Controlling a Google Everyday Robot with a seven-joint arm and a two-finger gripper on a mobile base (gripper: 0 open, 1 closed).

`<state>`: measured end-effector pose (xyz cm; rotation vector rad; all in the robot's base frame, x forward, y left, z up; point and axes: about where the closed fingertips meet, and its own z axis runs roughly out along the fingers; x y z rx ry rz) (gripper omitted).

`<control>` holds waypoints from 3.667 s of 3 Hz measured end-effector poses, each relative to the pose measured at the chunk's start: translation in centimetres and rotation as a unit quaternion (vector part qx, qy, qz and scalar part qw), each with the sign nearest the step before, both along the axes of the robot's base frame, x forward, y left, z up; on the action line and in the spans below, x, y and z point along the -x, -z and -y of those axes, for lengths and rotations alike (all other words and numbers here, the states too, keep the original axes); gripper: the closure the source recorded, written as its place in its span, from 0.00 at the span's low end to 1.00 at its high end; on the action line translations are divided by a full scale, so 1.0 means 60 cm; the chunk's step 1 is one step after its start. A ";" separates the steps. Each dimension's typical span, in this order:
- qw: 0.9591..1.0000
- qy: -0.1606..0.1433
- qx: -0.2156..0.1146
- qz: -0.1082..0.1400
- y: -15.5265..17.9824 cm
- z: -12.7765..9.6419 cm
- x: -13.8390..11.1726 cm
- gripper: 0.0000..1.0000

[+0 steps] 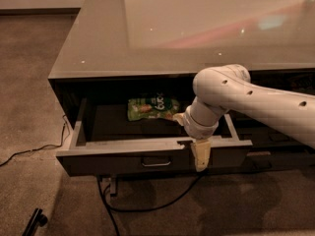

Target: Open top drawer

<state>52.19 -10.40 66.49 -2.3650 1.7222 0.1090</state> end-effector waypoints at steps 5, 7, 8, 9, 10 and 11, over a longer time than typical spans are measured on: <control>0.999 0.020 0.027 0.020 -0.005 0.026 0.087 0.42; 0.998 0.036 0.038 0.028 -0.020 0.044 0.104 0.88; 0.998 0.036 0.038 0.028 -0.020 0.044 0.104 0.86; 0.998 0.036 0.038 0.028 -0.020 0.044 0.104 0.63; 0.998 0.036 0.038 0.028 -0.020 0.044 0.104 0.40; 0.998 0.036 0.038 0.028 -0.020 0.044 0.104 0.16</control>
Offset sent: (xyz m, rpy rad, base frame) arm -0.0151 -0.0188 -0.0161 -0.0306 0.0119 -0.0298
